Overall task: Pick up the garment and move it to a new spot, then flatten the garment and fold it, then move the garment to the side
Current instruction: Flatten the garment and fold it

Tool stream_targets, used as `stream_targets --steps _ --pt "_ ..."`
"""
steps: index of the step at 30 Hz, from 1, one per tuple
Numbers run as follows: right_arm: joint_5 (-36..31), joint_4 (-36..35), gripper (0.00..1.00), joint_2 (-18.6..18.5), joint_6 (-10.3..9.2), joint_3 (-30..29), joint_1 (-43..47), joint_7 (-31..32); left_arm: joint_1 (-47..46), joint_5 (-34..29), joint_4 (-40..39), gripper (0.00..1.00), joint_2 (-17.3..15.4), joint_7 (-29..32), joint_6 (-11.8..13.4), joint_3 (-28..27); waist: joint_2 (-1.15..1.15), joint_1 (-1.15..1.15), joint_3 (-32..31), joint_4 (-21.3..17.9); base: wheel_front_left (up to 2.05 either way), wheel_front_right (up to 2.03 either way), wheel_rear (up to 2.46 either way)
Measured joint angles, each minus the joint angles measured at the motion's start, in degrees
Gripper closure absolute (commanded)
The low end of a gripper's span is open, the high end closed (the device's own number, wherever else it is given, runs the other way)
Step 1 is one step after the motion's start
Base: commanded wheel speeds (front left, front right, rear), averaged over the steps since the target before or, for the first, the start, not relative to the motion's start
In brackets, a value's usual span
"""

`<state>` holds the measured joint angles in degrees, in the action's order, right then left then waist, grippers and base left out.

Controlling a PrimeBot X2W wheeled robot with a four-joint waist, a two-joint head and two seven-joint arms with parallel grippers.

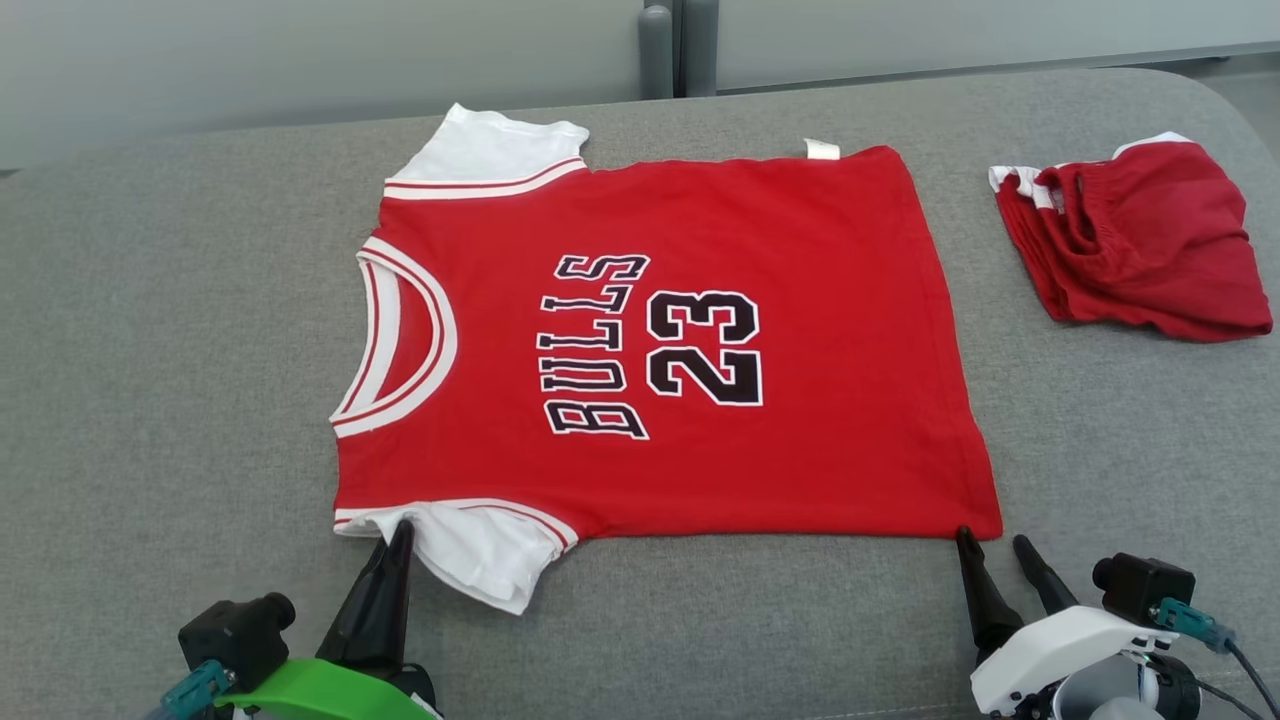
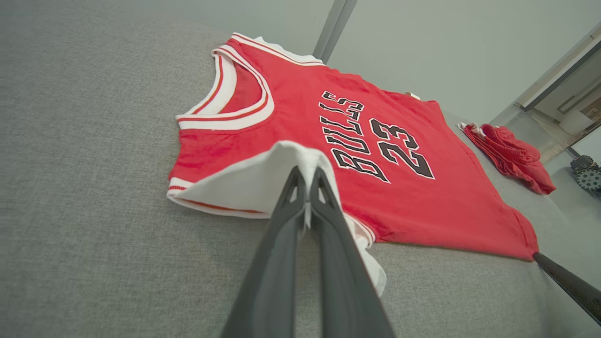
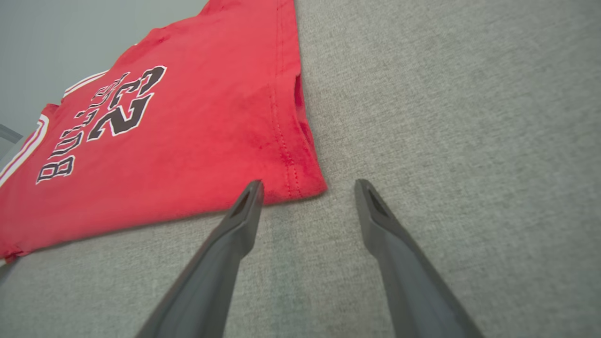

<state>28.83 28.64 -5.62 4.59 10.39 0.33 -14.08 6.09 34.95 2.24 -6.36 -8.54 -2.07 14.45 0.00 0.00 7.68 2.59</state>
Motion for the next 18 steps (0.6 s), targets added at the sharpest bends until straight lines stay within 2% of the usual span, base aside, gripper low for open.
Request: stream_targets --steps 2,3,4,5,7,11,18 --pt "0.05 0.71 0.00 0.05 0.43 0.12 -0.25 0.00 0.01 0.00 -0.21 1.00 0.00 0.01 0.08 0.01 0.00 0.00 -0.09 0.45 0.00 0.00 0.00" --pt "0.15 1.10 0.07 0.08 0.45 0.27 -0.52 0.00 0.02 0.00 -0.32 1.00 0.00 0.01 0.08 0.01 0.00 0.00 -0.15 0.64 0.00 0.00 0.00" --pt "0.31 1.46 0.27 0.09 0.45 0.46 -0.90 0.00 0.02 0.00 -0.40 1.00 0.00 0.02 0.08 0.03 0.00 0.00 -0.21 0.81 0.00 0.00 0.00" --pt "0.41 1.65 0.51 0.09 0.51 0.83 -1.31 0.03 0.09 0.00 -0.58 1.00 0.00 0.02 0.16 -0.02 0.00 0.00 -0.29 0.94 0.00 0.00 0.00" --pt "0.44 2.14 0.62 0.29 0.97 1.22 -1.98 0.08 0.12 0.00 -0.86 1.00 0.00 0.02 0.33 -0.02 0.00 0.00 -0.40 1.06 0.00 0.00 0.00" --pt "1.07 2.59 1.00 0.33 1.08 1.26 -2.32 0.07 0.14 -0.01 -1.16 1.00 0.00 0.02 0.55 -0.03 0.00 0.00 -0.54 1.13 0.00 0.00 0.00" --pt "1.93 1.88 1.00 0.30 1.74 1.18 -3.19 0.03 0.60 0.00 -2.54 1.00 0.00 -0.36 0.77 -1.16 0.00 0.00 -0.76 0.53 0.00 0.00 0.00"
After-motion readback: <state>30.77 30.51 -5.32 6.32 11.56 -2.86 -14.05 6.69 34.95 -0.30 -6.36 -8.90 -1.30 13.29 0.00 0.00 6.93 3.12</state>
